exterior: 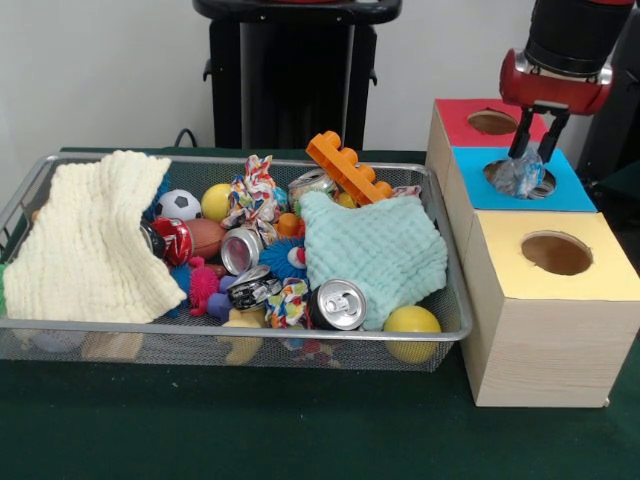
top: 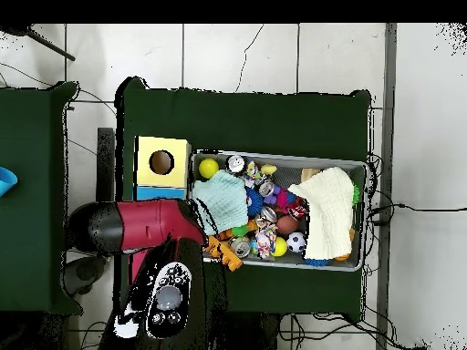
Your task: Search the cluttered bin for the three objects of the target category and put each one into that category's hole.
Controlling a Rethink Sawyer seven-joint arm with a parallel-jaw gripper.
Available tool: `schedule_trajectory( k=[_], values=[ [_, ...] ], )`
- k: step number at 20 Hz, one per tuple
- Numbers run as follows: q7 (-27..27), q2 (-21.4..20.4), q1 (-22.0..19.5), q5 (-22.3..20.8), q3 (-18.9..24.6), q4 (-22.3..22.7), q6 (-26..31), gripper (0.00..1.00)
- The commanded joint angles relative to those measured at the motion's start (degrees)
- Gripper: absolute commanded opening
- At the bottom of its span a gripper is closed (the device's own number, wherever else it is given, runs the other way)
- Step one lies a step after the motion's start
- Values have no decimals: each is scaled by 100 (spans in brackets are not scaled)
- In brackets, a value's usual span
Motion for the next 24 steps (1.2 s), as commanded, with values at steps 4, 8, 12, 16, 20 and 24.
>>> schedule_trajectory(
  k=[4,8,12,16,20,24],
  values=[
    [399,1060,-500,-949,-178,187,-1625,0],
    [454,1144,-487,-1008,-207,165,-1753,0],
    [485,1167,-480,-1036,-208,173,-1830,0],
    [527,1240,-471,-1081,-228,162,-1953,0],
    [628,1367,-426,-1140,-285,140,-2169,0],
    [722,1455,-384,-1185,-336,137,-2334,0]
  ],
)
